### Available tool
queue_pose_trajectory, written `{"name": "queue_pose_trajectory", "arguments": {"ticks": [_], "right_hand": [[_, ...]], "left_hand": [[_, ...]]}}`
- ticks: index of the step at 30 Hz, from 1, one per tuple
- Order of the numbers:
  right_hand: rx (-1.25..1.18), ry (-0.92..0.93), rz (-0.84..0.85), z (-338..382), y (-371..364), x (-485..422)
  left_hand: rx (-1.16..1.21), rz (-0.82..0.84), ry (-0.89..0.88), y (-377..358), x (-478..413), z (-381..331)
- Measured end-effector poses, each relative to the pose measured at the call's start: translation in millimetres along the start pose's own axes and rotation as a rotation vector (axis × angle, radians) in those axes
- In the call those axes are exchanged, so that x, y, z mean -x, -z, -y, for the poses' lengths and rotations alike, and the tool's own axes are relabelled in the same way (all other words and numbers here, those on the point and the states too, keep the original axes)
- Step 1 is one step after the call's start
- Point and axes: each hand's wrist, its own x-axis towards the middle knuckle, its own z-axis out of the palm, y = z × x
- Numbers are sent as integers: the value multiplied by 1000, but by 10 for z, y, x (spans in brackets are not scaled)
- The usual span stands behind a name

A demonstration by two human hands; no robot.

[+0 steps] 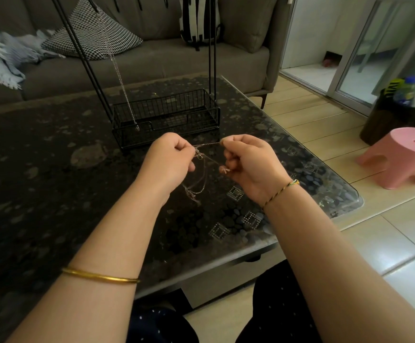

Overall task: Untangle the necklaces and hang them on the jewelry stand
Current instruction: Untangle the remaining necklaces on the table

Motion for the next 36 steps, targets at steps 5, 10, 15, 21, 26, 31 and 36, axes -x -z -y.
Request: {"name": "queue_pose_trajectory", "arguments": {"ticks": [5, 10, 15, 21, 26, 31, 36], "right_hand": [[13, -12, -28, -12, 3, -17], [7, -7, -40, -3, 9, -13], [-62, 10, -65, 14, -10, 6], [-246, -24, -96, 47, 6, -3], [-51, -39, -103, 29, 38, -14], [203, 39, -120, 27, 42, -1], [467, 169, -153, 8, 60, -7]], "left_hand": [[-39, -22, -11, -7, -11, 14], [-25, -43, 14, 6, -24, 15], [-15, -23, 5, 9, -3, -4], [39, -21, 64, 29, 20, -53], [269, -9, 176, 56, -20, -60], [263, -47, 154, 53, -14, -51], [253, -80, 115, 77, -42, -13]]}}
